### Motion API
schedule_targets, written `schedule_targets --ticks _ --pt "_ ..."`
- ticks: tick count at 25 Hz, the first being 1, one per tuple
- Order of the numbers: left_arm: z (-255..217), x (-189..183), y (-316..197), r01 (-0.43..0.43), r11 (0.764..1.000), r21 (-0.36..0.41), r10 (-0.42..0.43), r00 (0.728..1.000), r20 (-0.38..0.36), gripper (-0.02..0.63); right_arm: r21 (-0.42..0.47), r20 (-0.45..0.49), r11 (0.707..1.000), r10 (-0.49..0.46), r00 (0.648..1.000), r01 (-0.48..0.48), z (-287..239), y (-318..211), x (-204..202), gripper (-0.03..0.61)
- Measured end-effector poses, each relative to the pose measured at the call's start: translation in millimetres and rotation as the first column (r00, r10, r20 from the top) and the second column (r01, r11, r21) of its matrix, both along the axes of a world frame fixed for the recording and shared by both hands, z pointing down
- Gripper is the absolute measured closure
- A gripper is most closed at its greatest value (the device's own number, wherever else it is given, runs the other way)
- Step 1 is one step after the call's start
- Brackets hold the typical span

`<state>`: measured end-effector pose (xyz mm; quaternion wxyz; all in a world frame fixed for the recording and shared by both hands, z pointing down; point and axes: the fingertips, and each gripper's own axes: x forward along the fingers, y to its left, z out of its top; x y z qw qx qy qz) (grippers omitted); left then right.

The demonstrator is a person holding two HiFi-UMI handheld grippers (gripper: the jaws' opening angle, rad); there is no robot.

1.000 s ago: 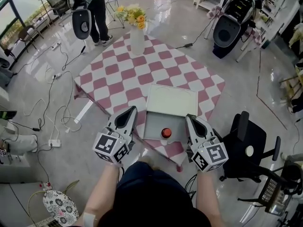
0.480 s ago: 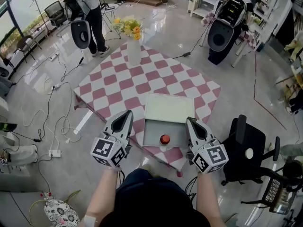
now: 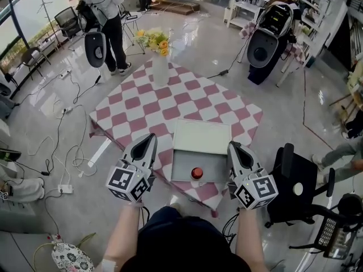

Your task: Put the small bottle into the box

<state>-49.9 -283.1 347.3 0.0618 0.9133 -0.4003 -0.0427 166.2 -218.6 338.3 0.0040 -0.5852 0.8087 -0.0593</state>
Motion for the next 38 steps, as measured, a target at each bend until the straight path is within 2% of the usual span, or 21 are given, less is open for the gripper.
schedule_targets --ticks 9,38 --pt "-11.5 -10.7 -4.3 0.026 1.0 -0.006 -0.026 0.999 -0.028 0.614 0.017 -0.005 1.0 0.01 1.0 -0.01 -9.7 -2.1 5.9 0.575" --pt "-8.9 -4.4 -4.9 0.018 1.0 0.002 -0.018 1.0 0.003 0.614 0.024 0.015 1.0 -0.007 1.0 0.007 -8.1 -5.3 1.2 0.575"
